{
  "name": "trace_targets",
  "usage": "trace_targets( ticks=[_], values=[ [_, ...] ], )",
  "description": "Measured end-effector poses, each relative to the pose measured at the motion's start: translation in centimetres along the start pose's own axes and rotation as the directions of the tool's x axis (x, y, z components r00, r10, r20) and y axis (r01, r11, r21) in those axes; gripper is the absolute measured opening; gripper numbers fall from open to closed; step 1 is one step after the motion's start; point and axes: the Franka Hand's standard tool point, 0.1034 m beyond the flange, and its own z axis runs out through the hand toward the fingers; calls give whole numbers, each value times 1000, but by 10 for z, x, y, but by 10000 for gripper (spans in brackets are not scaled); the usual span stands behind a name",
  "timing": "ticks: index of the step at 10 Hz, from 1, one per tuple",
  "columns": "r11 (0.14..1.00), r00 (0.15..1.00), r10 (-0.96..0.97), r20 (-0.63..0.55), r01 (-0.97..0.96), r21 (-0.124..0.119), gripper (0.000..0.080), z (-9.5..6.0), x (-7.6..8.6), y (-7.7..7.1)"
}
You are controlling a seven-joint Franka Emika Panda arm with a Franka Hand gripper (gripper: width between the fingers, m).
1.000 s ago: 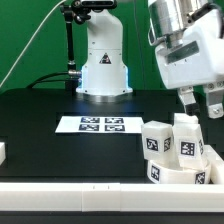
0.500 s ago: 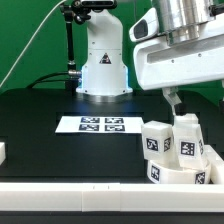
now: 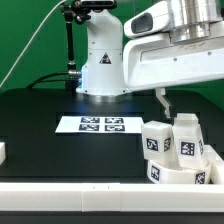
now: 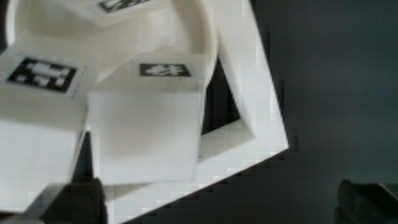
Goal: Assemble stool
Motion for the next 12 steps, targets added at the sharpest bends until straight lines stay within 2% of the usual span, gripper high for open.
trace_targets(
  ticks=[2,3,6,9,12],
  values=[
    [969,970,-244,4,244,-30,648,1,0,-2],
    [949,950,-313,8,313,-38,648,2,0,-2],
    [890,891,-453,13,454,-38,648,2,1,1],
    [740,741,-670,43,671,-45,648,8,-1,4],
    [592,594,-801,78,805,-53,648,15,-4,5]
  ],
)
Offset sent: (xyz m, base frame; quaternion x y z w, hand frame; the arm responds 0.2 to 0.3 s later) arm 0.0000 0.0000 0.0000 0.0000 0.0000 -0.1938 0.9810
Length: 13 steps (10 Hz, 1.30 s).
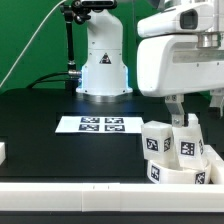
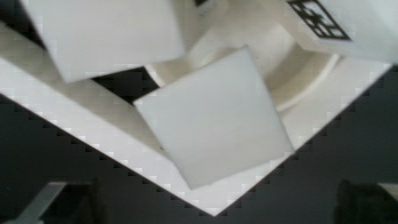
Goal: Assemble stool
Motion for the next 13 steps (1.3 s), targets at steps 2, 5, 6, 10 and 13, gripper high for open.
trace_targets(
  ticks=[2,5,6,10,13],
  values=[
    [998,998,-65,12,65,5,648,8,-5,1],
    [998,998,-62,22,61,9,648,17,-8,0],
    [998,998,-61,23,61,9,648,17,-9,0],
    [999,998,-53,22,52,9,440,16,-8,0],
    [1000,1000,-13,22,13,8,338,16,-8,0]
  ],
)
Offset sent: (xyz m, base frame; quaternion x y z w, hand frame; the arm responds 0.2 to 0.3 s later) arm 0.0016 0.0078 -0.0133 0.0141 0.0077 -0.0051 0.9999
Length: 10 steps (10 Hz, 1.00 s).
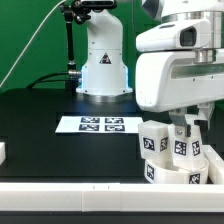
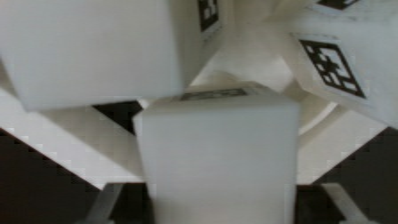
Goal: Assemble stool
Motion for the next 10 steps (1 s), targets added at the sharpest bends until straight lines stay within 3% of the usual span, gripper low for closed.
trace_targets(
  ticks=[5,7,10],
  values=[
    [936,936,353,0,-353,2,338,0,0,0],
    [808,808,589,-9,-588,16,338,0,-1,1],
    [606,606,795,-21,-795,30,338,0,-1,1]
  ],
)
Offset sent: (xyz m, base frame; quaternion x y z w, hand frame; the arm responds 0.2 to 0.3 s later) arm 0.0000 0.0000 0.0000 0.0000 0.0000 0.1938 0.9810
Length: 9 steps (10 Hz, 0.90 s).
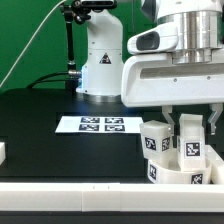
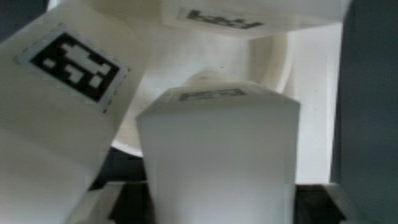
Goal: Assemble stool
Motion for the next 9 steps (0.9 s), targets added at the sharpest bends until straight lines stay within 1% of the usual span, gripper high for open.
trace_targets(
  ticks=[1,3,5,6,7,8,9],
  values=[
    [993,993,119,-4,-119,10,338,0,0,0],
    [966,966,259,-7,-259,17,338,0,0,0],
    [891,891,453,2,-453,25,338,1,-1,-2],
    [867,868,497,4,-497,26,338,1,-1,-2],
    [826,826,563,9,-563,29,338,1,-1,-2],
    [815,815,579,10,-579,29,338,1,0,-2],
    [764,765,644,16,-644,32,338,1,-1,-2]
  ],
)
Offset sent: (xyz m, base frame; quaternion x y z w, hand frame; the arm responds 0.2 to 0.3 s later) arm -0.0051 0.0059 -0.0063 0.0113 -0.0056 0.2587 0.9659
